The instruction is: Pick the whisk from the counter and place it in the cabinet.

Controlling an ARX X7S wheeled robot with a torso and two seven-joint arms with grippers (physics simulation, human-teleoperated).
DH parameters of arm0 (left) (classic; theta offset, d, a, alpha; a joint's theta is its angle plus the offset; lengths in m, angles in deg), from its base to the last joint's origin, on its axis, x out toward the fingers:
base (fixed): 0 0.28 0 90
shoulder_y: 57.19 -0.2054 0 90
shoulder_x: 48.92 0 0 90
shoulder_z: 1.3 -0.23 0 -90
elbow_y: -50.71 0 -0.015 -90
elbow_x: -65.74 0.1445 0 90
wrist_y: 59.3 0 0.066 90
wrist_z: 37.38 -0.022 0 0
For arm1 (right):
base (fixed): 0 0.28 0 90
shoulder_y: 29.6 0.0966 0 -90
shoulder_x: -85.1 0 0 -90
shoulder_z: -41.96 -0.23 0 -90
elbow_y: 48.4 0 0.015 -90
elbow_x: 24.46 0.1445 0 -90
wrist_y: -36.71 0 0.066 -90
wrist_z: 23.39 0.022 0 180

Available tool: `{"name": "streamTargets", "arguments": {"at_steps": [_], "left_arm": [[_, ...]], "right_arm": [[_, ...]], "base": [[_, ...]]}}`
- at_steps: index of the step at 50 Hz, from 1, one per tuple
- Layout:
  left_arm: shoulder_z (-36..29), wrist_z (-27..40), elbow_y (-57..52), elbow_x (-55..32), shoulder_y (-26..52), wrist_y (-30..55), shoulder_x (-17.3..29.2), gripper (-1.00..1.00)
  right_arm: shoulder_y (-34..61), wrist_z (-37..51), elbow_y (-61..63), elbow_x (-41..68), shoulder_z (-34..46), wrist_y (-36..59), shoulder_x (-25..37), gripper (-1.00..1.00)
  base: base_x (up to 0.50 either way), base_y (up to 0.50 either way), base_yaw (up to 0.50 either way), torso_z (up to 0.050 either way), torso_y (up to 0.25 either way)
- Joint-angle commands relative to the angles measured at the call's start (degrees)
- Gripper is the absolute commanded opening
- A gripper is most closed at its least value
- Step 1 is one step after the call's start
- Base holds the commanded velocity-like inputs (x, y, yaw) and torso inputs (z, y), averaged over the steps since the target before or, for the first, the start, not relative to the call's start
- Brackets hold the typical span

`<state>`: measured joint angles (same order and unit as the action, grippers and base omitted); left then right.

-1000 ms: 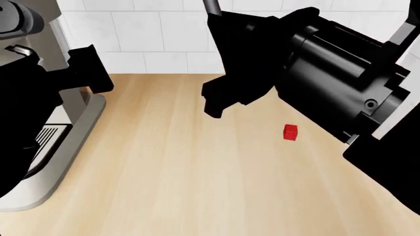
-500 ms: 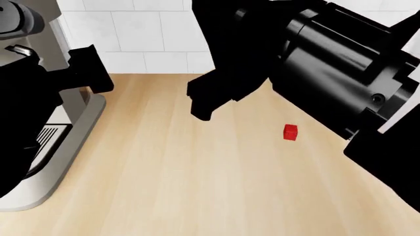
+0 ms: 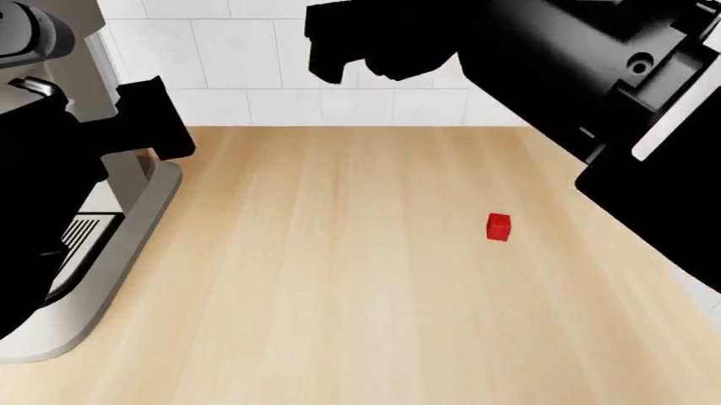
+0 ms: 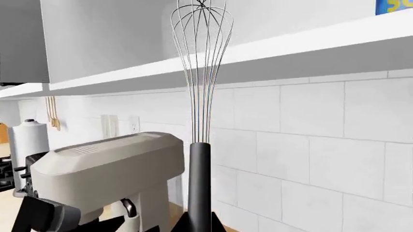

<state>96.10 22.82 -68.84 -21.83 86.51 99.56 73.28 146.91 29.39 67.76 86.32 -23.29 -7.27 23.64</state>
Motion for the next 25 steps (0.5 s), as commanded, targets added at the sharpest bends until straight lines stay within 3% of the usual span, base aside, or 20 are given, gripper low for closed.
{"name": "streamTargets", "arguments": {"at_steps": [1, 25], "left_arm": [[-0.17, 0.16, -0.12, -0.33, -0.13, -0.42, 0.28, 1.00], [-0.89, -0.15, 0.00, -0.11, -0.20, -1.36, 0.55, 1.00]], "right_arm": [[2.18, 0.34, -2.46, -1.15, -0.19, -1.14, -1.52, -1.00], [7.49, 2.85, -7.93, -0.90, -0.15, -3.92, -5.02, -1.00]], "base": [[0.00, 0.00, 0.00, 0.000, 0.000], [0.00, 0.00, 0.00, 0.000, 0.000]]}}
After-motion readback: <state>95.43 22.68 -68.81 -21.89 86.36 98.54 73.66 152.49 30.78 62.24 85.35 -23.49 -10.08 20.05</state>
